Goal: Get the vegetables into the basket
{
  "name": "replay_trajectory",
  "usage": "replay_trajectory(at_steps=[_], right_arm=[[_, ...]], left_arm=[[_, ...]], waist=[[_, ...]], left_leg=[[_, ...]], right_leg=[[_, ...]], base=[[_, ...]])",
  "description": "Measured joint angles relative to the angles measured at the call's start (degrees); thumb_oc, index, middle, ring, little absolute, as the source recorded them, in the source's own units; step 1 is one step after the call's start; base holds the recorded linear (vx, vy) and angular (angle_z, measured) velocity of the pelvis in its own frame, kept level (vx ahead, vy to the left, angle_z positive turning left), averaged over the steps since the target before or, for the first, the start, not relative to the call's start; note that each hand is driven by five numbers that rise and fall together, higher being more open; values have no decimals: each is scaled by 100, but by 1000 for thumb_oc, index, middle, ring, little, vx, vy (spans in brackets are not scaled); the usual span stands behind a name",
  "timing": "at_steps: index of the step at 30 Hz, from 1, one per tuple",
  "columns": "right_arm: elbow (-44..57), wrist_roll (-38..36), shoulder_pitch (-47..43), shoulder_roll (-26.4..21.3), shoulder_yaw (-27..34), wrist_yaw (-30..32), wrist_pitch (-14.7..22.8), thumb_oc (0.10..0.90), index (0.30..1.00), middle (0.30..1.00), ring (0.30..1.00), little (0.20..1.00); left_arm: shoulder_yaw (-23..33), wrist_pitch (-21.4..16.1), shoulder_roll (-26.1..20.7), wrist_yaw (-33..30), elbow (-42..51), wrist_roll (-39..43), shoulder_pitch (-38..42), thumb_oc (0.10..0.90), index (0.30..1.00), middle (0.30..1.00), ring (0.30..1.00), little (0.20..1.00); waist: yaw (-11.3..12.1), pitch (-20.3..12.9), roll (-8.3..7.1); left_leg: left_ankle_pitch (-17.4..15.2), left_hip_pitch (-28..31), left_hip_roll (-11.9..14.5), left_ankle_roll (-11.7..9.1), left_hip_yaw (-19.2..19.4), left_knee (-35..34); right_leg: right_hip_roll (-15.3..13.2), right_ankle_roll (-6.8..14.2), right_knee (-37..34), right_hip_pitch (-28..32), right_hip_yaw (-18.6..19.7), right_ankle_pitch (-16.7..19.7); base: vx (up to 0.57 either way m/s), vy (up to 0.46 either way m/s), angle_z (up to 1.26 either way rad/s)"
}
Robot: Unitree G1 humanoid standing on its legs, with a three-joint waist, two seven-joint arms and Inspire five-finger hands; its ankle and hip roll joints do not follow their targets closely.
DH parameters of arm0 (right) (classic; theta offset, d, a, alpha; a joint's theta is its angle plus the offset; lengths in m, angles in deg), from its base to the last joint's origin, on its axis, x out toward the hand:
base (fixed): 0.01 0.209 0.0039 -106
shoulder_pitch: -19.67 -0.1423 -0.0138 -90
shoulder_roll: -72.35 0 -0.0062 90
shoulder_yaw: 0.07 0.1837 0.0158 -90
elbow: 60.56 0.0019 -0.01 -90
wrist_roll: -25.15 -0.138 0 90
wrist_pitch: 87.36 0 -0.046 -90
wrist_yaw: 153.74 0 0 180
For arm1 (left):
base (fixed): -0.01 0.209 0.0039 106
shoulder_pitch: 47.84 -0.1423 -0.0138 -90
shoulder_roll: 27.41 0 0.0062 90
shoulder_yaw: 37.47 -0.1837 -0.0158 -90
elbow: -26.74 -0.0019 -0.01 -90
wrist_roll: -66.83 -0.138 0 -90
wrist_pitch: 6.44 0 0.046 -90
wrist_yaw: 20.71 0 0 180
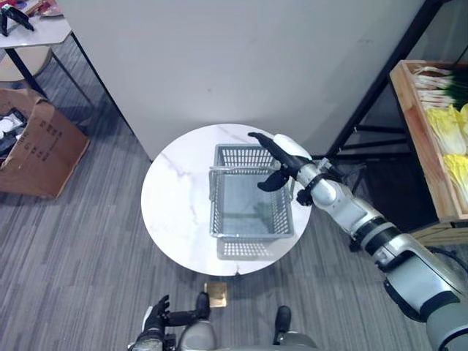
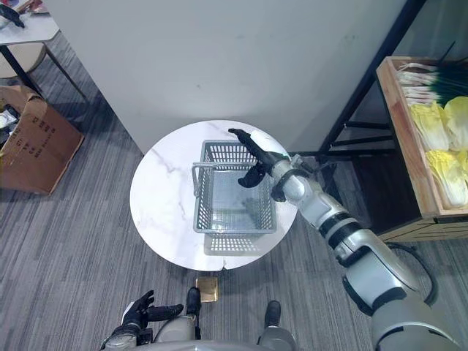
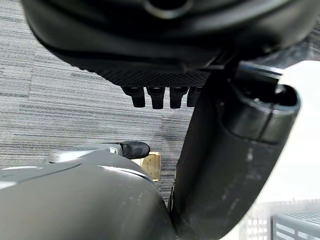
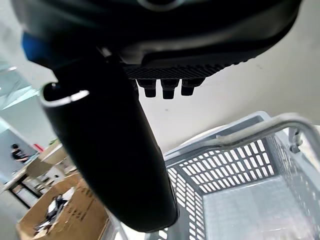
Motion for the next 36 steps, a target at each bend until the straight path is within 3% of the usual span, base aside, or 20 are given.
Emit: replay_trajectory(at_steps=[7, 8, 9, 10, 14, 15, 17, 18, 26, 31, 35, 36], right_arm=[[-1001, 1, -200, 328, -34, 69, -102, 900, 1000, 1000, 1000, 1000], [-1184, 8, -236, 448, -17, 210, -94, 637, 632, 632, 632, 632], [-1297, 7, -279, 504, 14, 282, -100, 637, 632, 632, 632, 632], [-1376, 9, -323, 509, 12, 321, -105, 400, 300, 300, 300, 300], [-1565, 33, -364, 448, 34, 371, -80, 400, 300, 300, 300, 300], [-1587, 67, -156, -4, 52, 321, -9, 400, 300, 300, 300, 300], [-1410, 137, 85, -270, 221, 263, -65, 400, 300, 300, 300, 300], [-762, 236, 833, -840, 619, 235, -19, 400, 300, 300, 300, 300], [-659, 799, 1301, -1306, 806, 193, 54, 400, 300, 300, 300, 300], [-930, 982, 1930, -1379, 1348, 342, 223, 400, 300, 300, 300, 300], [-1180, 1022, 2271, -1370, 1474, 341, 149, 400, 300, 300, 300, 300], [-1093, 1016, 2560, -1322, 1746, 370, 142, 400, 300, 300, 300, 300]], left_arm=[[-185, -71, 15, -36, 13, 163, 181, 900, 1000, 1000, 1000, 1000], [-213, -75, 12, -37, 12, 172, 195, 900, 1000, 1000, 1000, 1000], [-218, -74, 12, -38, 10, 172, 205, 900, 1000, 1000, 1000, 1000], [-222, -72, 12, -40, 10, 172, 218, 900, 1000, 1000, 1000, 1000], [-341, -78, -5, -64, 64, 154, 228, 900, 1000, 1000, 1000, 1000], [-493, -91, 15, -68, 228, 93, 215, 900, 1000, 1000, 1000, 1000], [-524, -83, 8, -70, 267, 45, 194, 900, 1000, 1000, 1000, 1000], [-603, -105, 30, -59, 390, -140, 144, 900, 1000, 1000, 1000, 1000], [-529, -61, 94, -16, 481, -603, 77, 900, 1000, 1000, 1000, 1000], [-415, -40, 57, 18, 436, -829, 30, 900, 1000, 1000, 1000, 1000], [-403, 60, -200, 70, 361, -926, -171, 900, 1000, 1000, 1000, 1000], [-398, 97, -266, 75, 296, -933, -287, 900, 1000, 1000, 1000, 1000]], waist=[[253, 168, 58], [261, 169, 60], [261, 169, 60], [259, 170, 61], [326, 182, 93], [441, 177, 165], [515, 172, 201], [582, 155, 259], [820, -45, 381], [1127, -137, 301], [1264, -297, 49], [1286, -345, -27]], left_leg=[[28, -168, -43, -5, -208, 2], [31, -199, -58, -8, -276, 2], [32, -210, -65, -10, -298, 2], [34, -225, -71, -12, -306, 2], [57, -271, -87, -37, -417, 12], [75, -291, -132, -59, -654, 35], [94, -304, -168, -53, -823, 23], [113, -321, -259, -22, -1164, 0], [135, -284, -487, 0, -1429, 5], [156, -204, -505, -27, -1677, 6], [181, -247, -514, -25, -1817, 3], [185, -263, -526, -21, -1859, -1]], right_leg=[[-27, -11, 1, -36, -214, -37], [-36, -7, 1, -44, -247, -47], [-41, -2, 1, -44, -266, -54], [-45, -1, 1, -44, -292, -61], [-53, 32, -3, -5, -395, -92], [-69, 61, -3, 159, -662, -178], [-76, 122, -4, 265, -843, -263], [-112, 103, -4, 468, -1214, -333], [-269, 170, -2, 694, -1449, -359], [-231, 196, -2, 929, -1666, -398], [-199, 203, -2, 964, -1773, -453], [-190, 211, -2, 983, -1802, -460]], base=[[-7, 22, 16], [-6, 10, 10], [2, 13, 12], [-1, 5, 11], [73, -65, 21], [183, -125, 77], [137, -3, 89], [120, 44, 87], [38, 31, 30], [-3, 7, 23], [-22, -5, 18], [9, -35, 20]])
